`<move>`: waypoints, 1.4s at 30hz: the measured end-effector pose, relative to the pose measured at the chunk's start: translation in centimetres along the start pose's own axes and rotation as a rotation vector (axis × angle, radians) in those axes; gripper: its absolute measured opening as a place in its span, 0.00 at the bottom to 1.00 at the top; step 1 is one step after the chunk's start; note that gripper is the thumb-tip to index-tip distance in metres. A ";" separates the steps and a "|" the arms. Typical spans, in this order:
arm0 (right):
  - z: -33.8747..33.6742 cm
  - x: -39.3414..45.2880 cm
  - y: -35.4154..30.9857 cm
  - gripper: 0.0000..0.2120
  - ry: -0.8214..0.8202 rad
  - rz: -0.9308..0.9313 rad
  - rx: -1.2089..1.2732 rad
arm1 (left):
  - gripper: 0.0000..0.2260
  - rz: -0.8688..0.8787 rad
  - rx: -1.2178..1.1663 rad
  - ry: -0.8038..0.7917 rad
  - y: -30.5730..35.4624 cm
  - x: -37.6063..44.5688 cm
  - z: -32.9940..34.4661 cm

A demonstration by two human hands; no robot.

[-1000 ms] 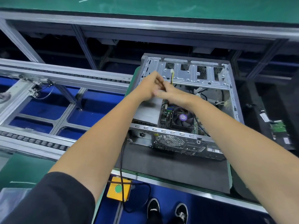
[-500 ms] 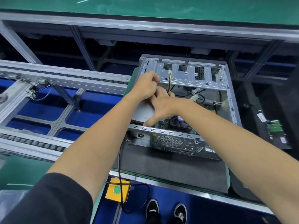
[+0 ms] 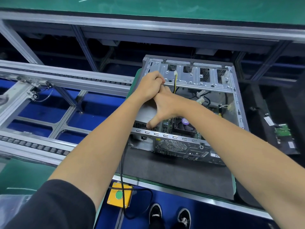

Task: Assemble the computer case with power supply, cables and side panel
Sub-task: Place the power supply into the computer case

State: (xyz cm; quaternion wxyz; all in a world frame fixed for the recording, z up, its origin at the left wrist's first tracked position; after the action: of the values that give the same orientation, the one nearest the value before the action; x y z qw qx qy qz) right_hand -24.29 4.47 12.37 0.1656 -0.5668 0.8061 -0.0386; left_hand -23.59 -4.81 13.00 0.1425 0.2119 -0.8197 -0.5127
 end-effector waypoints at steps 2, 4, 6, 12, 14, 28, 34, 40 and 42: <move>-0.2 0.2 0.1 0.56 -0.013 0.002 -0.010 | 0.10 0.002 -0.039 0.012 0.1 -0.1 -0.1; -0.3 0.2 0.2 0.55 -0.021 0.003 -0.021 | 0.09 0.002 -0.065 0.020 0.2 0.0 -0.2; -0.4 0.1 0.3 0.55 -0.011 0.002 -0.027 | 0.09 0.000 -0.081 0.032 0.2 0.1 -0.3; -0.7 -0.1 0.0 0.59 0.030 -0.046 -0.016 | 0.09 -0.005 -0.100 0.081 0.4 0.5 -0.5; -0.8 -0.2 0.0 0.59 0.048 -0.054 -0.017 | 0.09 0.007 -0.094 0.081 0.5 0.5 -0.4; -0.4 -0.2 1.6 0.59 0.106 -0.084 0.083 | 0.10 0.018 -0.101 0.074 1.1 0.5 0.3; 0.2 0.6 1.2 0.61 0.157 -0.120 0.180 | 0.10 0.032 -0.092 0.111 1.3 0.6 -0.4; 0.7 0.1 2.9 0.59 0.200 -0.103 0.311 | 0.09 0.032 -0.110 0.053 1.5 0.9 0.6; 1.1 -0.1 3.4 0.58 0.221 -0.079 0.348 | 0.09 0.044 -0.108 0.028 1.4 1.1 1.3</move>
State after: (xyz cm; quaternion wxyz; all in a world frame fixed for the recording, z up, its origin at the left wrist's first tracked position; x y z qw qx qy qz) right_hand -27.03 5.91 10.48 0.1700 -0.5532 0.7777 -0.2456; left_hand -25.40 -3.84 13.73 0.1763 0.1931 -0.7932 -0.5500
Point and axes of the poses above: each hand's wrist, its own x-axis towards the middle knuckle, its own z-axis out of the palm, y = z × x, the point moved 5 cm from there along x, towards the middle knuckle, and after that the axes turned 5 degrees about -x, right-handed, at the moved point
